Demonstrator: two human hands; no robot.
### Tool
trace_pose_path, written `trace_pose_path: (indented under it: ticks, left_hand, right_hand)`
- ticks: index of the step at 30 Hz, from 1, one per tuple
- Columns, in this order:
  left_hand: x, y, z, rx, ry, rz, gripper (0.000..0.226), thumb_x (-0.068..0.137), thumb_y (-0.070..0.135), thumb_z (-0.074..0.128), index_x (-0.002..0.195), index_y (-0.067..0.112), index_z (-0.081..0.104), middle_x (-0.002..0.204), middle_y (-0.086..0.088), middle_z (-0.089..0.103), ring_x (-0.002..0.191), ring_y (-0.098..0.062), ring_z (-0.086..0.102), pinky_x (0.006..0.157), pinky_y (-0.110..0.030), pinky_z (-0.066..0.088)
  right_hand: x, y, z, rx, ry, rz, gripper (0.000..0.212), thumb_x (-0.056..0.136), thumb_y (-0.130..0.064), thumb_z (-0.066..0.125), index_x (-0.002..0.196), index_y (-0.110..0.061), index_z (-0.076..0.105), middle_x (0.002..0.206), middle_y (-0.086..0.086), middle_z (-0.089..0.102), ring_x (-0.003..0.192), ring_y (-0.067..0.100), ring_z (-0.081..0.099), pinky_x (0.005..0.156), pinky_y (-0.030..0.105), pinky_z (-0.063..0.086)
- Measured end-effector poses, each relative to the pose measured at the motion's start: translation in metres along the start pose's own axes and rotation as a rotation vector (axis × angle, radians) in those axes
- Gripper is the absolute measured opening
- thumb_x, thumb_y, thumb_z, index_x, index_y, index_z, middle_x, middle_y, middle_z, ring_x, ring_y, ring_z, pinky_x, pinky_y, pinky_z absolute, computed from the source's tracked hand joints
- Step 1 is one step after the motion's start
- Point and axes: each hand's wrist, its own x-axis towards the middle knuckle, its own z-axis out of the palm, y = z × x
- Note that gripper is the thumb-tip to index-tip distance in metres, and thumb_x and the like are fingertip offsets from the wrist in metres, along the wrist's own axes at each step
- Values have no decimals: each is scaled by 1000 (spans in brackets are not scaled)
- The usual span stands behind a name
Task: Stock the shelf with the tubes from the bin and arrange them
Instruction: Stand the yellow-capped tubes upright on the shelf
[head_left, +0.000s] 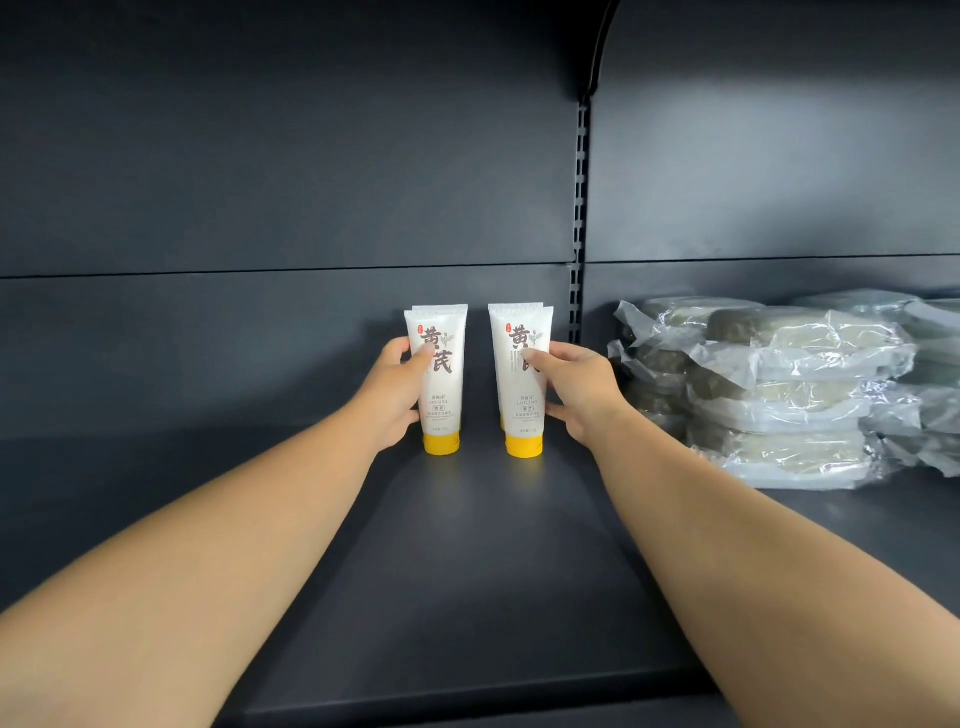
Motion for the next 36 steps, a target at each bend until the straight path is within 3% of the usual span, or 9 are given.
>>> trace_pose_path:
  ticks: [5,7,10,13,16,21,27,34,36]
  left_hand:
    - [1,2,-10,90,-25,-63,60,90,46,50,138,16,33,140,1,45,130,-20,40,111,-48,23]
    - [1,2,-19,190,2,-24,65,89,50,49,140,16,31,143,-2,42,131,-21,39,110,-44,28]
    - [-9,5,-31,515,98,142,53,93,44,43,137,16,36,131,-2,50,114,-19,48,92,-30,37]
    - [-37,17,-43,880,93,319,43,95,37,39,133,17,40,115,1,56,101,-19,50,81,-29,37]
    - [-72,27,-57,1237,65,479,39,96,38,35,128,19,43,115,0,59,109,-22,50,82,-33,42]
    - [-148,42,-67,1554,64,686,31,96,35,33,107,16,54,104,-1,62,107,-24,48,82,-33,37]
    - [-273,41,-76,1568,130,773,33,96,33,32,98,13,59,94,-1,63,99,-24,50,77,-30,35]
    - [-423,30,-99,1445,201,812,35,95,30,35,89,9,63,83,-4,64,92,-26,53,75,-33,40]
    - [-458,23,-107,1440,206,856,45,90,33,28,78,8,63,72,-5,63,82,-28,55,70,-33,41]
  right_hand:
    - [-5,-1,-2,-90,52,-20,10,86,-18,64,76,-14,65,87,5,67,79,18,62,88,36,50]
    - [-9,-4,-4,-210,142,-61,20,86,-22,63,92,-3,68,98,13,68,80,20,57,80,33,48]
    - [-21,-12,-10,-566,239,-180,35,88,-27,58,106,2,65,101,19,66,75,28,53,67,32,43]
    - [-46,-21,-14,-876,259,-305,30,90,-29,54,102,-4,65,103,13,67,89,23,56,73,27,41]
    - [-80,-27,-10,-1101,220,-411,27,91,-28,51,104,-8,63,106,11,65,102,29,56,82,32,43]
    - [-152,-38,-4,-1363,123,-570,31,93,-32,47,111,-10,59,111,10,62,107,28,52,79,33,41]
    - [-276,-35,-16,-1475,59,-734,34,95,-35,41,115,-12,58,111,9,62,107,29,51,80,34,42]
    - [-407,-24,-39,-1404,-47,-804,40,96,-38,39,122,-13,55,117,8,61,111,29,50,88,37,40]
    - [-440,-20,-37,-1369,-79,-813,41,96,-38,41,122,-10,56,113,11,63,109,31,53,88,38,42]
